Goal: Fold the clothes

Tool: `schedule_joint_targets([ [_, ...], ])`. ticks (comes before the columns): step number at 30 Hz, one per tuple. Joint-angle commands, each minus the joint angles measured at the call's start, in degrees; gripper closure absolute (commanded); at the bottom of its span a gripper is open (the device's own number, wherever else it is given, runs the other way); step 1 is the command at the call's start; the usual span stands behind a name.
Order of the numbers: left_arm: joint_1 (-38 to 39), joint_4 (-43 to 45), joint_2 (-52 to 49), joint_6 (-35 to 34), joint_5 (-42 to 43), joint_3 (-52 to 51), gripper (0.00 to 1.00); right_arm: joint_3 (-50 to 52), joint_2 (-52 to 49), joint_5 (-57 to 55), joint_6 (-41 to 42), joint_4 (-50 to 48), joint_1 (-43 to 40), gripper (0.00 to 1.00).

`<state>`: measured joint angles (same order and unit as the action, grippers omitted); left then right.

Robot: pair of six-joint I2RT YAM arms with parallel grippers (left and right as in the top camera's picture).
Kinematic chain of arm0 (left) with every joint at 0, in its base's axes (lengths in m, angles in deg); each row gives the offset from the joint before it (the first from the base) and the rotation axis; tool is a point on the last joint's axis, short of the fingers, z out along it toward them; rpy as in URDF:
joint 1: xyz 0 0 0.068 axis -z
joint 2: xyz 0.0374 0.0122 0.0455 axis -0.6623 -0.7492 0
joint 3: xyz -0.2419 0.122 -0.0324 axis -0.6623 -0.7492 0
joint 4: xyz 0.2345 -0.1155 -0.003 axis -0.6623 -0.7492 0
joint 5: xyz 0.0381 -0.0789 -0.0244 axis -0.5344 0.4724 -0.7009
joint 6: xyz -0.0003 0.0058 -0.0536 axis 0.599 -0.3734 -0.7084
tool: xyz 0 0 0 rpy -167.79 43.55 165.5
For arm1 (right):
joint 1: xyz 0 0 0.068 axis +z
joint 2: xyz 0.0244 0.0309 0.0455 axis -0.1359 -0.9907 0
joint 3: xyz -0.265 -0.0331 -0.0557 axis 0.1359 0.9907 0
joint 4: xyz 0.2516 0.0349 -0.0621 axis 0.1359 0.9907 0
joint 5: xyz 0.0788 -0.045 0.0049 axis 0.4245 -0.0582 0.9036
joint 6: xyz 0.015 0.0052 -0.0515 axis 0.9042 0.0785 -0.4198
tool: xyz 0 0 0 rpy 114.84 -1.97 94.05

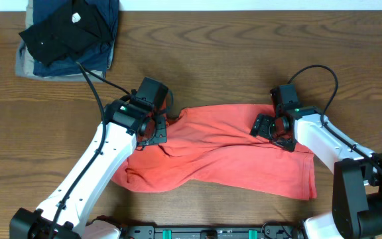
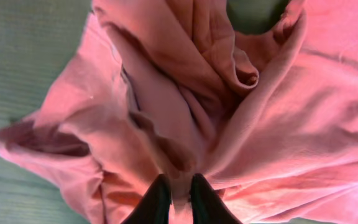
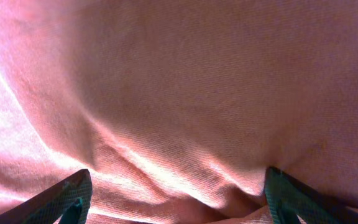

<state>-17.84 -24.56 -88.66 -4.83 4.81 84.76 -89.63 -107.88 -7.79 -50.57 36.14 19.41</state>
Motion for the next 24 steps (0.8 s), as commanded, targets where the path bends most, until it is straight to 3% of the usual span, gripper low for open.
schedule_joint_targets([
  [1,-0.20,0.20,0.26,-0.07,-0.74,-0.04,0.83,2.67,-3.21,2.47,-0.66,-1.20,0.85,0.13],
  [4,-0.20,0.68,0.26,-0.07,-0.74,-0.04,0.94,2.67,-3.21,2.47,-0.66,-1.20,0.85,0.12],
  [10,-0.20,0.81,0.26,-0.07,-0.72,-0.04,0.93,2.67,-3.21,2.47,-0.66,-1.18,0.85,0.12],
  [16,-0.20,0.61,-0.13,-0.22,-0.66,-0.83,0.57,2.67,-3.21,2.47,-0.66,-1.18,0.85,0.13],
  [24,-0.20,3.58,-4.26,-4.22,-0.57,-4.20,0.54,2.67,-3.21,2.47,-0.66,-1.18,0.85,0.12],
])
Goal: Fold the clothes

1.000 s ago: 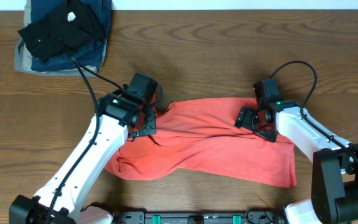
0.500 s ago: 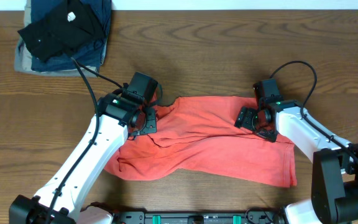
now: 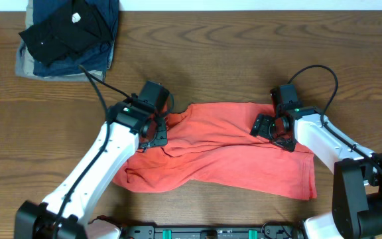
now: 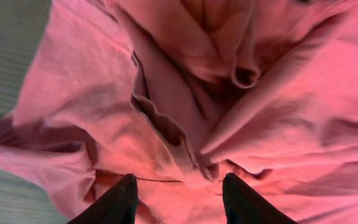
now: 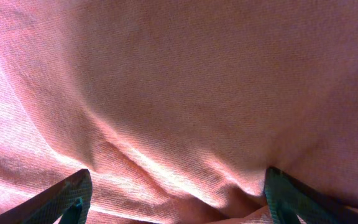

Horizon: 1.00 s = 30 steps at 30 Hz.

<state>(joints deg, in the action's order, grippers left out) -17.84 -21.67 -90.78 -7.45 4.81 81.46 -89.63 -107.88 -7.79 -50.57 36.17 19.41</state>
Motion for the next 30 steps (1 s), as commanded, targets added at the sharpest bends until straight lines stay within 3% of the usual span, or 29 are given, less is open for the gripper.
schedule_joint_targets([
  [1,-0.20,1.42,-2.93,-1.60,-0.48,-0.90,0.54,2.67,-3.21,2.47,-0.66,-1.20,0.85,0.12],
  [3,-0.20,2.89,-4.26,-1.57,-0.50,-0.90,0.55,2.67,-3.21,2.47,-0.66,-1.16,0.85,0.12],
  [7,-0.20,4.22,-5.22,-1.55,-0.74,-0.87,0.69,2.67,-3.21,2.47,-0.68,-0.85,0.85,0.12],
  [30,-0.20,2.23,-4.66,-1.36,-3.65,-0.87,0.81,2.67,-3.21,2.45,-0.66,-1.42,0.85,0.11],
])
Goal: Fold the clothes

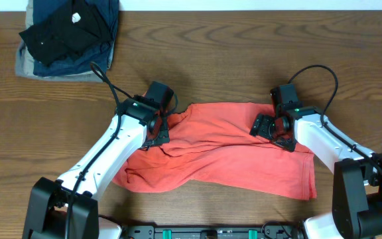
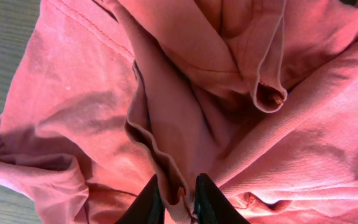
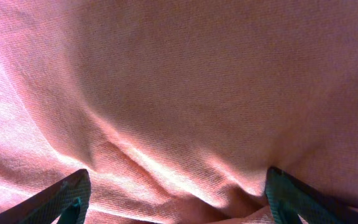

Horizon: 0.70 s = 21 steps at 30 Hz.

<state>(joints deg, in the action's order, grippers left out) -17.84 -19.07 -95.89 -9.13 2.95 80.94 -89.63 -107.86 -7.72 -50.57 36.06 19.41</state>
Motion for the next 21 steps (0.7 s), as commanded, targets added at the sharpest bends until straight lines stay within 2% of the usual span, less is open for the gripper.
schedule_joint_targets([
  [1,-0.20,-0.37,0.61,0.35,-2.05,-0.35,0.81,2.67,-3.23,2.38,-0.66,-1.33,0.85,0.11],
  [7,-0.20,-0.61,1.64,0.33,-2.95,-0.35,0.81,2.67,-3.23,2.38,-0.66,-1.31,0.85,0.11],
  [10,-0.20,-1.49,1.64,0.31,-2.97,-0.35,0.89,2.67,-3.23,2.38,-0.68,-1.31,0.85,0.11],
  [14,-0.20,-3.10,1.68,0.28,-2.97,-0.35,0.93,2.67,-3.23,2.38,-0.68,-1.31,0.85,0.11],
  [21,-0.20,-6.93,2.45,-0.35,-2.97,-0.35,0.94,2.67,-3.23,2.38,-0.66,-1.33,0.85,0.11],
])
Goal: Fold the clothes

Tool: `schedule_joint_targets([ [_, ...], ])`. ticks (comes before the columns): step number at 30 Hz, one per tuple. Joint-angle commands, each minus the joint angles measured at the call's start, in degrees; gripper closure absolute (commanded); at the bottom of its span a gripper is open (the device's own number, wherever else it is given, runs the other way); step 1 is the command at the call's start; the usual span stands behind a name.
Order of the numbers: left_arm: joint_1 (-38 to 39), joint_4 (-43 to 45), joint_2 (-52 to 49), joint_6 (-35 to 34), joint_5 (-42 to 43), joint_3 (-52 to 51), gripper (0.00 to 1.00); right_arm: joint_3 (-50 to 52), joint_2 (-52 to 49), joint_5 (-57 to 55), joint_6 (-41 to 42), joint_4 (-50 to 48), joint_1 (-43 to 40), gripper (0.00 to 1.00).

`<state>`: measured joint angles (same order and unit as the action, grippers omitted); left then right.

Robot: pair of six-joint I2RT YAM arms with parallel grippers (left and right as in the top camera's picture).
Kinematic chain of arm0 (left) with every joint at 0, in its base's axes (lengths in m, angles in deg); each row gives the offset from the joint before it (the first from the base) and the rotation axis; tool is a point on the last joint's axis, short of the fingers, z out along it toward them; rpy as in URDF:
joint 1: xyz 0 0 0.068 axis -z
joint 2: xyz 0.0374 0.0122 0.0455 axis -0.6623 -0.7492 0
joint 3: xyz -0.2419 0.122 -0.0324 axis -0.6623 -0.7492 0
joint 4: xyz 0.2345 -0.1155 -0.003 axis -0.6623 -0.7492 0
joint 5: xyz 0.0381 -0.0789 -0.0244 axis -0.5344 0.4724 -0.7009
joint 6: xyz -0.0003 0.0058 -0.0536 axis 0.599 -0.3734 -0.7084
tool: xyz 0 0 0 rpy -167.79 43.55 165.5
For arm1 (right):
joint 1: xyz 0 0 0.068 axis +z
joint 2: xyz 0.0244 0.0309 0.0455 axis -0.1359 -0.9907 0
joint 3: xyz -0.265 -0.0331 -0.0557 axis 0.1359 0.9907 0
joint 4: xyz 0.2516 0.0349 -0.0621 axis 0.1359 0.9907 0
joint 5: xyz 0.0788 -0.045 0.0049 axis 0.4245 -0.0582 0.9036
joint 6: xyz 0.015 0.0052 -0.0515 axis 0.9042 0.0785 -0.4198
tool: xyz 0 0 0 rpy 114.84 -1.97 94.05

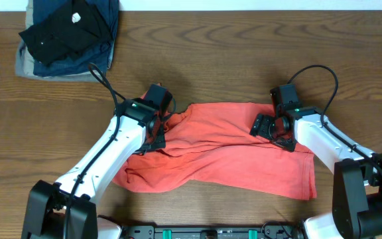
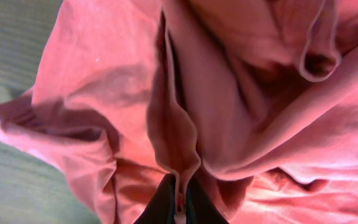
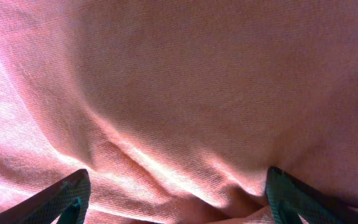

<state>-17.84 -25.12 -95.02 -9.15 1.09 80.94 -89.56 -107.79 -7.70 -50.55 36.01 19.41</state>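
Note:
A crumpled red garment (image 1: pixel 224 149) lies across the middle of the wooden table. My left gripper (image 1: pixel 156 138) sits at its upper left edge, shut on a raised fold of the red cloth (image 2: pixel 178 149), which is pinched between the dark fingers (image 2: pixel 164 205). My right gripper (image 1: pixel 275 130) rests on the garment's upper right part. In the right wrist view its fingers (image 3: pixel 67 196) stand wide apart, pressed down on the red fabric (image 3: pixel 185 93), open.
A pile of dark clothes (image 1: pixel 68 33), black over blue over grey, lies at the table's far left corner. Bare wooden tabletop (image 1: pixel 244 53) stretches beyond the garment. Black cables loop from both arms.
My left gripper has closed tighter on the fold and shifted slightly toward the garment's left edge; more table shows at the left of the wrist view. The right gripper has not moved.
My left gripper was shut on a fold at the garment's upper left. Then it stood open over the cloth. Then it was shut on a fold again, and now it pinches that fold tightly. The right gripper stayed open on the right side throughout.

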Motion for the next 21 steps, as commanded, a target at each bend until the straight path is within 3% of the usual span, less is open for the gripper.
schedule_joint_targets([
  [1,-0.20,-1.25,1.79,-0.33,-1.11,-0.35,0.94,2.60,-3.30,2.36,-0.68,-1.29,0.85,0.11],
  [7,-0.20,-5.01,5.88,-0.79,-1.27,-0.35,0.94,2.60,-3.30,2.36,-0.70,-1.25,0.85,0.11],
  [16,-0.20,-20.79,13.79,-6.62,-1.73,-0.35,0.94,2.60,-3.30,2.36,-0.68,-1.25,0.85,0.20],
  [21,-0.20,-23.26,16.33,-10.73,-0.76,-0.35,0.94,2.60,-3.30,2.36,-0.68,-1.22,0.85,0.21],
])
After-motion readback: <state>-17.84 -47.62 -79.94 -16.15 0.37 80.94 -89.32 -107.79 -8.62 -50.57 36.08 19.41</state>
